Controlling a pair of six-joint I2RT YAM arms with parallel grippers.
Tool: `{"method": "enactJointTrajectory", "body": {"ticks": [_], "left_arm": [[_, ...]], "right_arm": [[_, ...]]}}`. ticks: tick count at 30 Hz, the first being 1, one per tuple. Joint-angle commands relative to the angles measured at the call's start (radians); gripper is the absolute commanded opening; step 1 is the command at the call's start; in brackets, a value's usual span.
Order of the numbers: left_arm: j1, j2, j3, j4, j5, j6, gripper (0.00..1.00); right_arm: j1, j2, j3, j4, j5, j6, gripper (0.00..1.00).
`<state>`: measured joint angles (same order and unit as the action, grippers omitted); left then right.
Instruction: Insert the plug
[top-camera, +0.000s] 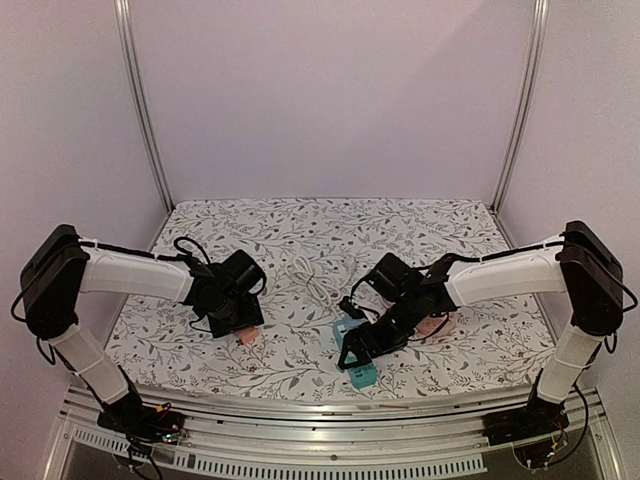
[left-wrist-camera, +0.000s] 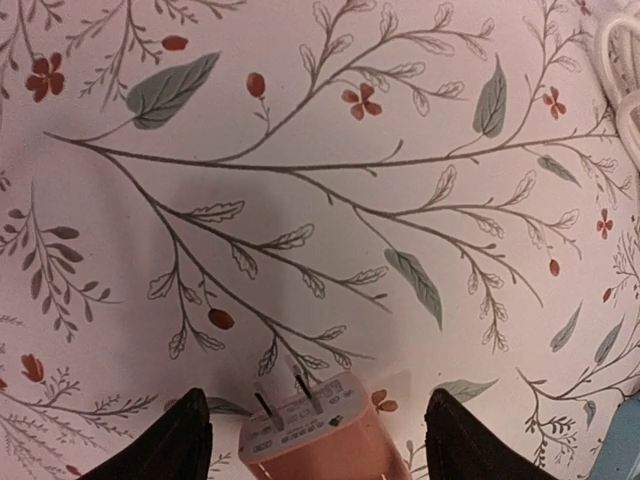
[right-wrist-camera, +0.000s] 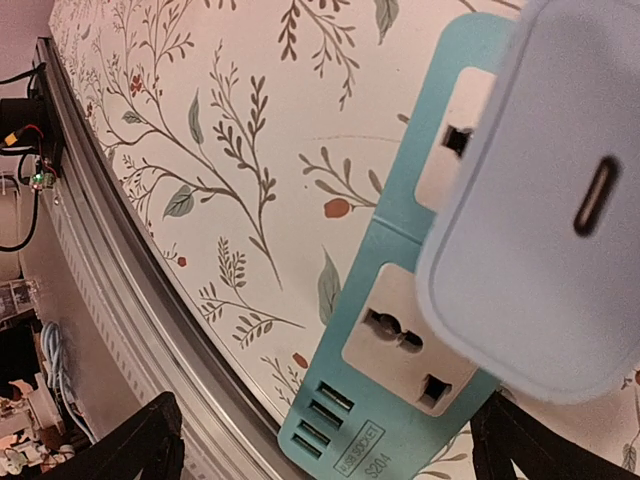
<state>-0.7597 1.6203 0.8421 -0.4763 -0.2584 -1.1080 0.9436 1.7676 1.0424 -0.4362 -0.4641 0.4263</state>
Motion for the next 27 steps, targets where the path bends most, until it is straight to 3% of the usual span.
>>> {"method": "enactJointTrajectory", "body": {"ticks": [1,10,18,27], "left_arm": [[0.013,0.036,0.054,-0.044,0.044,0.009,0.72],[0.013,0.061,0.087,-0.116,0.071,0.010,0.65],[0.003,0.069,0.097,-0.084,0.085,0.050,0.52],[0.002,0.087,0.094,-0.063,0.095,0.062,0.45]], "right_arm": [[0.012,-0.065,-0.018,0.022,-0.005,-0.012,0.99],[0.012,-0.112,-0.039,0.014,0.031,-0.021,0.99],[0.011,-0.130,-0.048,0.014,0.047,-0.023,0.99],[0.011,-0.130,-0.048,0.010,0.058,-0.023,0.99]]}}
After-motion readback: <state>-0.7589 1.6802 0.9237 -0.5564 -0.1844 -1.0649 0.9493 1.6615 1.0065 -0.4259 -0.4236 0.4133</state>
